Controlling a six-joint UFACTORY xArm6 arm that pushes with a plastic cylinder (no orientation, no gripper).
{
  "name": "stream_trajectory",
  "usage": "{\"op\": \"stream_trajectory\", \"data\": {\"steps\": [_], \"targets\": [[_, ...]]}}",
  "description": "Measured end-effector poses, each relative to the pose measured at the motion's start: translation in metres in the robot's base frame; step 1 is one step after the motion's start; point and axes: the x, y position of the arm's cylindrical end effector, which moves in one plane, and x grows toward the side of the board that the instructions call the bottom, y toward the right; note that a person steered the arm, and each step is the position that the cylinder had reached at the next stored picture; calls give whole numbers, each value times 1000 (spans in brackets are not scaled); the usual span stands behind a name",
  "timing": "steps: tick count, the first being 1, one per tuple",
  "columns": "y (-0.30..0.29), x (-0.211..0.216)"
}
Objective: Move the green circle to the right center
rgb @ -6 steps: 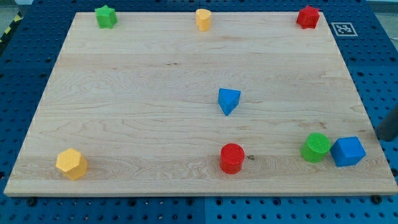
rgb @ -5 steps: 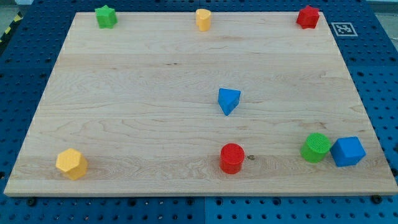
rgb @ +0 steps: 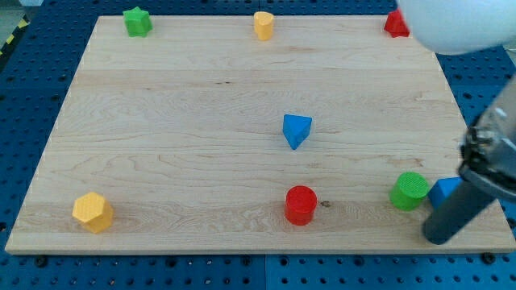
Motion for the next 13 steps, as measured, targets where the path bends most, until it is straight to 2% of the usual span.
{"op": "stream_trajectory", "data": {"steps": [1, 2, 6, 10, 13], "targets": [[-29, -2], [-30, -2], [-9, -58], [9, -79], [9, -78]]}}
